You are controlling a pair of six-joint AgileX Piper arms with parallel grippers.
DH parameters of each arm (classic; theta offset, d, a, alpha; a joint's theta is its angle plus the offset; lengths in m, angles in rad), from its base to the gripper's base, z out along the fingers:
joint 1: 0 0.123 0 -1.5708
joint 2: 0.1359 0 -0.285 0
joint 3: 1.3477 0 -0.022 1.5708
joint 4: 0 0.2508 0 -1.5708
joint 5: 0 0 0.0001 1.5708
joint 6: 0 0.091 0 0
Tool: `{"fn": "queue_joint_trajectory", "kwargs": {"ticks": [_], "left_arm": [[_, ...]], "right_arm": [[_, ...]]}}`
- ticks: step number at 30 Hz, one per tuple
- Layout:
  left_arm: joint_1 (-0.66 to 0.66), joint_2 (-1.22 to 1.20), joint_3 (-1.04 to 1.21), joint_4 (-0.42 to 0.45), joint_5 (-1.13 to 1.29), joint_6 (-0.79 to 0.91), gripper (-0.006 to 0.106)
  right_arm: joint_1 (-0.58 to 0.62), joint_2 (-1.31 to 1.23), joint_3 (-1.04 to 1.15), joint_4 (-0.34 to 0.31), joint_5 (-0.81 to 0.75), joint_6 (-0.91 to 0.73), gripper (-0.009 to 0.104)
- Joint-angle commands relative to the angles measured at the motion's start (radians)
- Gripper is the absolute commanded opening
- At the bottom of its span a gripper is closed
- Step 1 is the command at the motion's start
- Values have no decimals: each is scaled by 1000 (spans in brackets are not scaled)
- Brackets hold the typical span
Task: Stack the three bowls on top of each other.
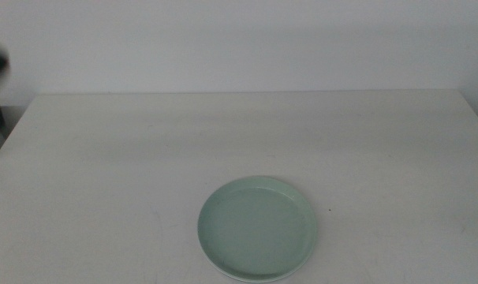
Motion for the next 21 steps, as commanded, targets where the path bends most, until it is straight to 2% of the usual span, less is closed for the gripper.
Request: {"fn": "queue_joint_trajectory", "kwargs": {"ticks": [1,6,10,16,21], "left_arm": [[0,-73,70,-69,-130,49,97],[0,-206,246,-191,-206,166,97],[0,-274,336,-270,-239,198,97],[0,-290,376,-275,-238,232,97],[0,-290,376,-275,-212,233,97]], "right_arm": [[-7,-60,48,-13,-123,-14,54],[-7,-174,210,-42,-245,-14,54],[-7,-193,303,-56,-319,-14,54],[-7,-191,350,-56,-361,-14,54],[-7,-191,350,-52,-338,-12,54]]}}
